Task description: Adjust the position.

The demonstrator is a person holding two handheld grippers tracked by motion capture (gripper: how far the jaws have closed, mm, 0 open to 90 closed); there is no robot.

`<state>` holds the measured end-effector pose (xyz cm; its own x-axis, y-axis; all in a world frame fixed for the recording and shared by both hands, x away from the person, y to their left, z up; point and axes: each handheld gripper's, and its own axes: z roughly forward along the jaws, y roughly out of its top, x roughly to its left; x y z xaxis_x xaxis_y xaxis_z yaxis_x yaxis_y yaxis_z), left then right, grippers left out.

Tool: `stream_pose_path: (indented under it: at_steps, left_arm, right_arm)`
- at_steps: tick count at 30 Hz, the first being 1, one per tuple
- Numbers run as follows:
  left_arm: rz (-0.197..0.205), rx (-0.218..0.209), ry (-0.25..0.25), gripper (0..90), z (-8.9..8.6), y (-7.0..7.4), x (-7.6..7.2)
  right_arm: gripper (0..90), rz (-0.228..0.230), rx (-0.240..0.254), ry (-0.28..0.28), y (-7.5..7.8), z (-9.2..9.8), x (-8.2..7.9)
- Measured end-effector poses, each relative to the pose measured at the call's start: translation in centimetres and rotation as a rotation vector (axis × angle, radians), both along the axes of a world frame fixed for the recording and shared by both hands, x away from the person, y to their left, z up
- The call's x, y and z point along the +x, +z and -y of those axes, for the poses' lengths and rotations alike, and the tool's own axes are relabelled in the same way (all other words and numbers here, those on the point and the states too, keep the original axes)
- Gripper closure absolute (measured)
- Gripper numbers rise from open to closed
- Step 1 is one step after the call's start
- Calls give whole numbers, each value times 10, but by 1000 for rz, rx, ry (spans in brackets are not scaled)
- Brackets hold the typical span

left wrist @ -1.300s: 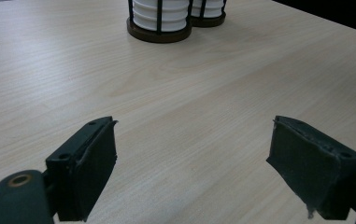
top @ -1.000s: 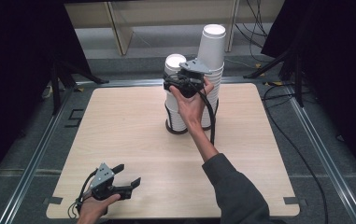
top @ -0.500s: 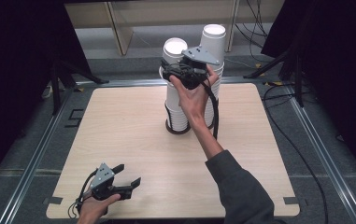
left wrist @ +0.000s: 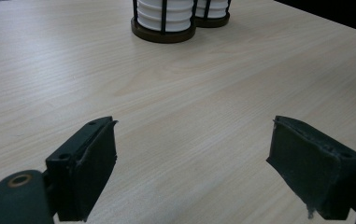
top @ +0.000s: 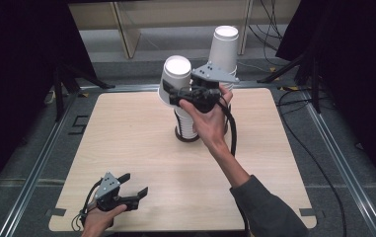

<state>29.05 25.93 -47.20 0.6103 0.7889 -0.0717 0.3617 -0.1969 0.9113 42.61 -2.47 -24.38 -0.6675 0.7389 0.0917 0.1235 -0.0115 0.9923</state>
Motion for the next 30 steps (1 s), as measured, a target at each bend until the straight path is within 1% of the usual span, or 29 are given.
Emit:
stream_pose_path:
  at_steps: [1,2,3,4,5,6,7,8,10,11,12,13,14,15,16,17,18,19,20,21,22,23,24,25,26,27,28,29,30]
  left_arm:
    - [14,5,-14,143,-1,0,2]
    - [18,-11,-10,143,-1,0,2]
    - [18,-22,-8,143,-1,-1,2]
    - [17,-10,-3,143,-2,0,2]
    - [12,-29,6,143,-2,0,1]
    - [12,-29,6,143,-2,0,1]
    - [-1,-32,18,143,-2,1,0]
    - [27,-44,-6,143,-2,0,2]
    - [34,-53,-10,143,-2,0,3]
    - [8,-51,14,143,-2,2,-1]
    - [40,-53,-8,143,-2,2,2]
    - [45,-62,-10,143,-2,2,2]
    - [49,-67,-9,143,-2,2,2]
    - [27,-64,15,143,-2,4,0]
    - [31,-71,13,143,-2,4,0]
    - [62,-79,-8,143,-2,4,3]
    - [62,-79,-8,143,-2,4,3]
    - [72,-99,-11,143,0,4,4]
    - [72,-99,-11,143,0,4,4]
    - [88,-105,-24,143,2,4,5]
    - [88,-105,-24,143,2,4,5]
    - [106,-96,-37,143,4,5,5]
    - [114,-99,-42,143,5,6,5]
    - [114,-99,-42,143,5,6,5]
    - [128,-101,-48,143,6,6,6]
    - [110,-90,-31,142,6,8,4]
    - [145,-98,-53,142,7,8,7]
    - [152,-108,-56,142,7,8,8]
    - [128,-96,-39,142,7,9,6]
  right_arm:
    - [214,-1,-13,46,-9,-1,-8]
    - [214,-2,-23,58,-13,-2,-11]
    - [214,-15,-21,80,-17,-3,-15]
    - [215,-8,-35,92,-22,-4,-17]
    - [214,-31,-30,113,-28,-5,-21]
    - [214,-31,-30,113,-28,-5,-21]
    - [214,-27,-39,122,-31,-5,-22]
    - [214,-46,-28,155,-42,-8,-26]
    - [214,-53,-31,160,-45,-8,-28]
    - [215,-32,-47,168,-49,-8,-28]
    - [214,-49,-39,178,-54,-10,-31]
    - [214,-58,-48,189,-58,-11,-33]
    - [214,-57,-53,204,-65,-12,-35]
    - [214,-56,-57,206,-68,-12,-36]
    - [214,-58,-56,214,-71,-13,-37]
    - [214,-67,-51,222,-74,-13,-38]
    - [214,-65,-62,225,-77,-13,-38]
    - [214,-89,-42,241,-80,-14,-40]
    - [214,-89,-42,241,-80,-14,-40]
    - [214,-88,-53,243,-88,-13,-40]
    - [214,-88,-53,243,-88,-13,-40]
    - [214,-96,-60,245,-94,-12,-41]
    - [214,-115,-59,245,-97,-13,-41]
    - [214,-115,-59,245,-97,-13,-41]
    - [214,-112,-56,252,-100,-13,-40]
    - [214,-104,-75,248,-103,-13,-39]
    - [214,-119,-71,255,-105,-13,-40]
    - [214,-131,-56,263,-110,-14,-40]
    - [214,-131,-56,263,-110,-14,-40]
